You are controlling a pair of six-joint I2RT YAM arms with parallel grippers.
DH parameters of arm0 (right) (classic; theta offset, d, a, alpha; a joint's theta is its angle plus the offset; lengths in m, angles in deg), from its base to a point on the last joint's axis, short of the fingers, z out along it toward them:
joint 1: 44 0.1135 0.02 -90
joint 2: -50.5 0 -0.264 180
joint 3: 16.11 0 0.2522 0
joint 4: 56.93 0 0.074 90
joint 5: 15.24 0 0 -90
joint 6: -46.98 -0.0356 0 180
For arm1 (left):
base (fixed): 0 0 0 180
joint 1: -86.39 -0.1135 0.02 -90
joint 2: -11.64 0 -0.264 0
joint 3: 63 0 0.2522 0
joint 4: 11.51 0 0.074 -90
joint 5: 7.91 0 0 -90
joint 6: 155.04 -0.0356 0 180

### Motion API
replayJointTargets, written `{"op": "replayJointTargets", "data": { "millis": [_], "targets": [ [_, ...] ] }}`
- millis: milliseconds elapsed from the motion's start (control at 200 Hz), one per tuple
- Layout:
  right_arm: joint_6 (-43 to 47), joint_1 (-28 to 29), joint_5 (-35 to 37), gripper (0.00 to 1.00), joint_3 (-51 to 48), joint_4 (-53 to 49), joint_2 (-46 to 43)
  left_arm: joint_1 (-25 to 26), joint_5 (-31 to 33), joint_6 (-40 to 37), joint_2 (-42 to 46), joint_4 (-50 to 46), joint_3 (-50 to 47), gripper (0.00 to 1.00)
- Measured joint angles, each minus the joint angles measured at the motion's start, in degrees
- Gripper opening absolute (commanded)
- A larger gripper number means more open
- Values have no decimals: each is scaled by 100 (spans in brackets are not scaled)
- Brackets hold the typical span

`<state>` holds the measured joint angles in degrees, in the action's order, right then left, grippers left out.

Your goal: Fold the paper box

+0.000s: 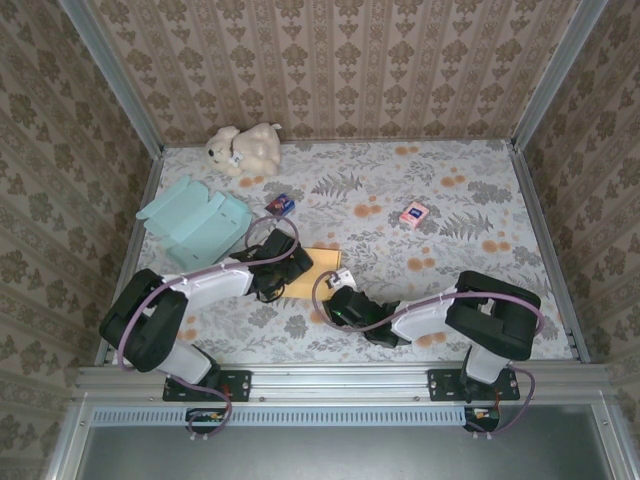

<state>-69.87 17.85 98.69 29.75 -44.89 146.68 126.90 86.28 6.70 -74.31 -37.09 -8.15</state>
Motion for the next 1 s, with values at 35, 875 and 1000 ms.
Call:
{"op": "replayJointTargets", "data": {
  "millis": [35, 875, 1000],
  "targets": [
    [92, 7, 103, 35, -9, 92, 46, 0, 11, 11, -20, 15, 9, 96],
    [505, -1088, -289, 38, 483, 684, 780, 299, 575, 48, -227, 354, 125, 96],
    [166, -1545, -1049, 38, 505, 730, 723, 455, 498, 4, -170, 310, 118, 97]
  ]
}}
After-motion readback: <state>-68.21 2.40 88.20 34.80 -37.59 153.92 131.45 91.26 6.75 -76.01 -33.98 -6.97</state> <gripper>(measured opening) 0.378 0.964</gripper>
